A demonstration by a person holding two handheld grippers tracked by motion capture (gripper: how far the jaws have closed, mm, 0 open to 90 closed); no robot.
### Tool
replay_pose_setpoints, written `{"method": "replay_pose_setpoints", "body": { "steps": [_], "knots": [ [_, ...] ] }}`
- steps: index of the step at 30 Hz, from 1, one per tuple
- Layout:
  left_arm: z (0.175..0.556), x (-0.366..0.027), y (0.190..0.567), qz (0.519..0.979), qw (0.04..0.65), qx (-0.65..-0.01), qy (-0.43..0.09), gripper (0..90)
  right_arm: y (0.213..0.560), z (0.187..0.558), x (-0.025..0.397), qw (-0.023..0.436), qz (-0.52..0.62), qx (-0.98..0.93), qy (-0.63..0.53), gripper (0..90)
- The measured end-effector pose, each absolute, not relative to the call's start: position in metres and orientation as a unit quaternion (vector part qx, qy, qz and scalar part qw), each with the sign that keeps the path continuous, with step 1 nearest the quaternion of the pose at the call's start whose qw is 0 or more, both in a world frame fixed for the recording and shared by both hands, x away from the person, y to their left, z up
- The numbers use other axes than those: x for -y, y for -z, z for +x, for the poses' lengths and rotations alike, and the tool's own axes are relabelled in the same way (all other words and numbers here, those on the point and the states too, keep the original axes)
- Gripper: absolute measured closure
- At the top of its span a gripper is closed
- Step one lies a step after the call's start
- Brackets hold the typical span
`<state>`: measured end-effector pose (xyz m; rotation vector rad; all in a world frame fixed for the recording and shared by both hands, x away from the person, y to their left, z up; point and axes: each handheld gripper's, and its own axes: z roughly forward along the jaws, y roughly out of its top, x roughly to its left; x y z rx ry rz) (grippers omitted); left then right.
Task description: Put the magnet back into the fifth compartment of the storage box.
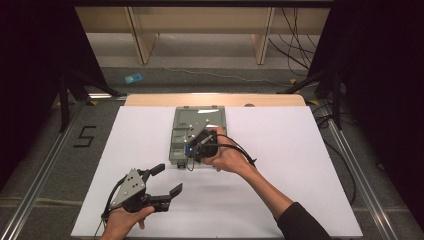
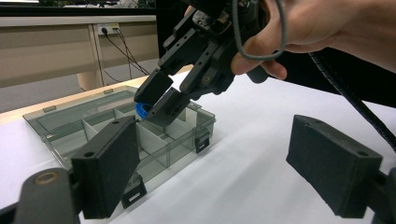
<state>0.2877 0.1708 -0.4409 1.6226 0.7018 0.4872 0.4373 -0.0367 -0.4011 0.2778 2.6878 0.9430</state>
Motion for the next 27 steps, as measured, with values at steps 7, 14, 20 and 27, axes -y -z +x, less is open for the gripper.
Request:
{"method": "replay_pose_setpoints", "body": {
  "steps": [7,14,20,27],
  "knots": [
    [0.288,-0.171,0.441,0.703,0.608,-0.304,-0.211,16.2,0.405,0.444,0.032,0.139,0.101,-0.93,-0.324,62.6],
    [0.288,-0.171,0.441,0.702,0.608,-0.305,-0.211,16.2,0.406,0.449,0.027,0.135,0.102,-0.931,-0.324,62.6],
    [0.288,-0.171,0.441,0.703,0.607,-0.304,-0.211,16.3,0.409,0.455,0.022,0.131,0.106,-0.931,-0.323,62.6],
    [0.288,-0.171,0.441,0.703,0.607,-0.304,-0.211,16.3,0.414,0.459,0.017,0.122,0.11,-0.933,-0.321,62.6]
  ]
}}
